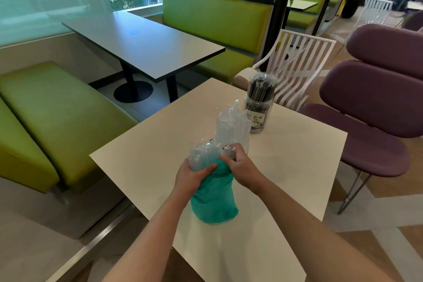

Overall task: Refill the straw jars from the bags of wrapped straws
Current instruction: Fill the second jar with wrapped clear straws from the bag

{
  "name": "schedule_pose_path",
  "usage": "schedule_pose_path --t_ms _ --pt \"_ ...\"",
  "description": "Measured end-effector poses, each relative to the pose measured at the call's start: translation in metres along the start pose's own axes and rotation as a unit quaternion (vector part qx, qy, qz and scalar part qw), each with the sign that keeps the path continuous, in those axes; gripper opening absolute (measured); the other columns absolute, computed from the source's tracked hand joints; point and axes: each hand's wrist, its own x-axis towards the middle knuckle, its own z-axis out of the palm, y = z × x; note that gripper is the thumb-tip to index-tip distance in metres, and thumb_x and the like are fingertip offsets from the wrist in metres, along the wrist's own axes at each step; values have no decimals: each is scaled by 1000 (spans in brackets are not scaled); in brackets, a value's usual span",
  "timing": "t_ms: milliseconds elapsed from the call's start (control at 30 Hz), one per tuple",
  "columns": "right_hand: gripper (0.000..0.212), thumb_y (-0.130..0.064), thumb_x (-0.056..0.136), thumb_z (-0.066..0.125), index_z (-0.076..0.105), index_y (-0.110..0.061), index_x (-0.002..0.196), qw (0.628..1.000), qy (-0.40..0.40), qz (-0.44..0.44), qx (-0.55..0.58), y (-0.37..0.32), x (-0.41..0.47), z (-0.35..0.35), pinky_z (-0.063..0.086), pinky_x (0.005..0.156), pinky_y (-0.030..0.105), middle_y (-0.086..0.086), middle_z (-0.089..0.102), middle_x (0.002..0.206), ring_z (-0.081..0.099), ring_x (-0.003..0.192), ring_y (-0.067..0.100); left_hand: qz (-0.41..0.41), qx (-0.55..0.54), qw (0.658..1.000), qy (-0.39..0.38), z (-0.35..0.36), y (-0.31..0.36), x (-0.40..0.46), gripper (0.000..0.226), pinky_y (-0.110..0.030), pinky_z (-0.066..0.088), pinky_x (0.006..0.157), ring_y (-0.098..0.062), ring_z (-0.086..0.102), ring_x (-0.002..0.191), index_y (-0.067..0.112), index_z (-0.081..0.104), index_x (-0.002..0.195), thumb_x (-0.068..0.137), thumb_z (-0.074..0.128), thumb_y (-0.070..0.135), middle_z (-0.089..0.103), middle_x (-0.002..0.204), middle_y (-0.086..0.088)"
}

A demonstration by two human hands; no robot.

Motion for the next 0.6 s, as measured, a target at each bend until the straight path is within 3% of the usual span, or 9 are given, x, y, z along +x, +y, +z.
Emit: schedule_pose_path --t_ms 133,233,333,433,500,600 --pt "32 -26 101 47 41 -14 130 997 47 -16 -58 -3 4 0 46 102 39 3 47 125 49 114 18 10 -8 1000 -1 2 6 -3 61 -38 60 83 -17 69 95 24 58 117 66 88 39 70 106 3" --pt "34 -27 101 48 44 -10 130 990 85 -44 -107 -10 8 -4 38 106 37 4 44 126 43 118 18 15 -16 1000 -2 2 8 -2 59 -34 59 81 -15 69 93 24 59 116 66 88 35 70 105 4" --pt "33 -28 101 48 45 -11 129 991 91 -52 -83 -23 9 -12 41 92 26 6 50 122 47 112 18 12 -24 1000 -1 3 6 -1 63 -37 59 84 -16 69 95 24 59 118 63 91 33 71 107 3" --pt "29 -27 103 41 44 -9 126 994 70 -66 -50 -41 4 -20 36 73 6 -7 58 104 52 97 3 15 -23 1000 -9 4 7 -1 66 -35 58 83 -15 67 97 28 56 118 62 91 31 69 108 6" --pt "28 -28 104 38 42 -13 127 993 71 -86 -48 -54 3 -25 34 71 4 -6 63 101 52 91 -6 15 -25 999 -17 5 9 -2 66 -29 57 78 -12 66 97 29 55 118 62 91 31 68 108 8" --pt "29 -33 104 36 41 -17 128 987 88 -124 -53 -73 2 -32 34 73 9 -2 64 105 51 91 -6 16 -25 999 -20 6 11 -2 66 -23 54 72 -10 65 96 30 54 119 64 90 32 66 107 9"
